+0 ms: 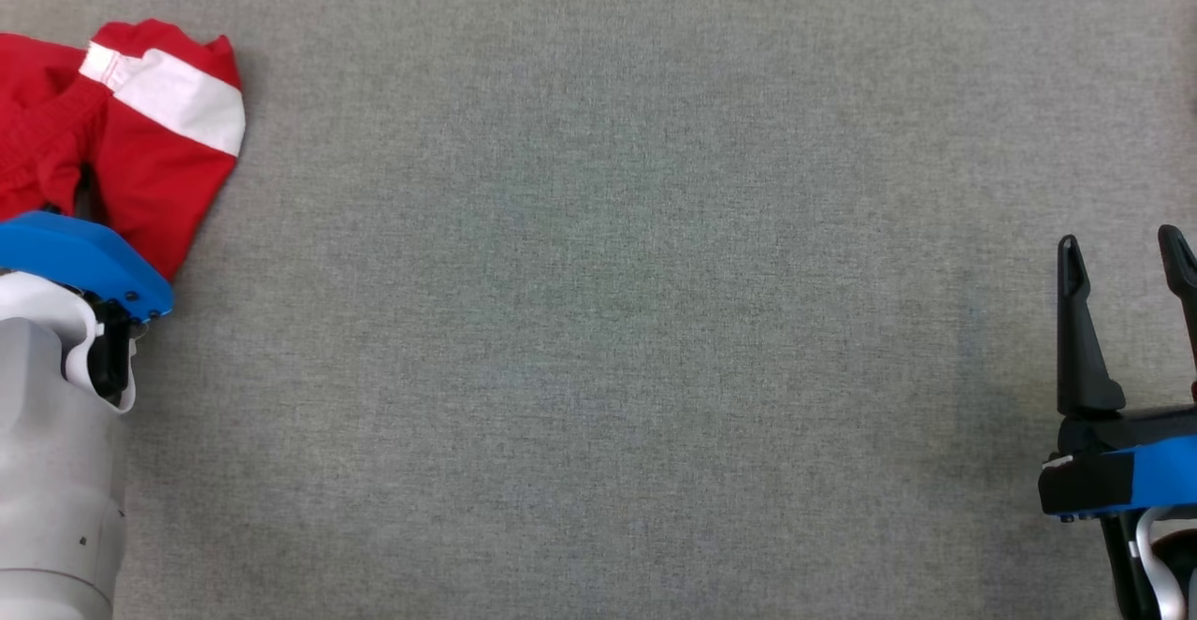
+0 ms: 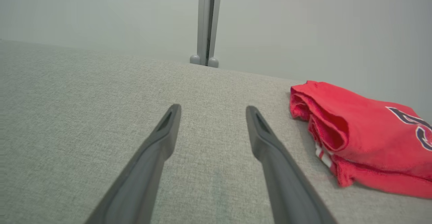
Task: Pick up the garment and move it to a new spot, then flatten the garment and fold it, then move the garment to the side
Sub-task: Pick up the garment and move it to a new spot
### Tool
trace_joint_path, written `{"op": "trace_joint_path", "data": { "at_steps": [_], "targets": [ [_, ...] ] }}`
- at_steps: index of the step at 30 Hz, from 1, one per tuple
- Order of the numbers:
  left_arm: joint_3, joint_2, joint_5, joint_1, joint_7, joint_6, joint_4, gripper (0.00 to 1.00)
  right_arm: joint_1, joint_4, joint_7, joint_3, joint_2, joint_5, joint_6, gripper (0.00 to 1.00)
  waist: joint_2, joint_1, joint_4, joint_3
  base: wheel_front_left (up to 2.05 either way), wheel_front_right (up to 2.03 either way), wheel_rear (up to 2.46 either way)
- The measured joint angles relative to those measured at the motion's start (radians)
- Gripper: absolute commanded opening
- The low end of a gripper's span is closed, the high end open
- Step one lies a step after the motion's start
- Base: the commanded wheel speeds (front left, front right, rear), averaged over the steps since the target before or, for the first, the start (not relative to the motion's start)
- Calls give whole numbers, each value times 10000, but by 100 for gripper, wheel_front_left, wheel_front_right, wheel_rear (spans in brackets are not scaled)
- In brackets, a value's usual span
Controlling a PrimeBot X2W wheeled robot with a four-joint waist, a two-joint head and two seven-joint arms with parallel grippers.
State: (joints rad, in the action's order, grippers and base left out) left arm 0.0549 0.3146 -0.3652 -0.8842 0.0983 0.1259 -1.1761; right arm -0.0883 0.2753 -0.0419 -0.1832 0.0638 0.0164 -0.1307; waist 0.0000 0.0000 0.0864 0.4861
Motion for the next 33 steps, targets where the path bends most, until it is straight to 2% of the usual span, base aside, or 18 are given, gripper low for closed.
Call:
{"op": "trace_joint_path", "data": {
  "at_steps": [6, 13, 22, 29, 33],
  "targets": [
    [-184, 378, 194, -300, 1350, 0, 385, 0, 12, -566, 326, 71, -50, -209, 0, 100, 0, 0, -44, -683, 0, 0, 0],
    [-709, 502, 673, -753, 1618, 0, 2048, 0, 117, -1452, 807, 286, -117, -571, 0, 100, 0, -1, -369, -1629, 0, 0, 0],
    [-1941, -190, 757, -825, 1624, 2, 5434, 0, 317, -2452, 1434, 616, -125, -1315, 0, 100, 0, -1, -1423, -2408, 0, 0, 0],
    [-2930, -825, 702, -373, 966, 36, 7070, 0, 314, -3012, 1893, 940, -127, -1871, 0, 100, 0, -2, -2521, -2574, 0, 0, 0],
    [-3394, -1271, 621, 259, 713, 38, 7522, 0, 300, -3298, 2115, 1078, -128, -1971, 0, 100, 0, -2, -2960, -2645, 0, 0, 0]
  ]
}}
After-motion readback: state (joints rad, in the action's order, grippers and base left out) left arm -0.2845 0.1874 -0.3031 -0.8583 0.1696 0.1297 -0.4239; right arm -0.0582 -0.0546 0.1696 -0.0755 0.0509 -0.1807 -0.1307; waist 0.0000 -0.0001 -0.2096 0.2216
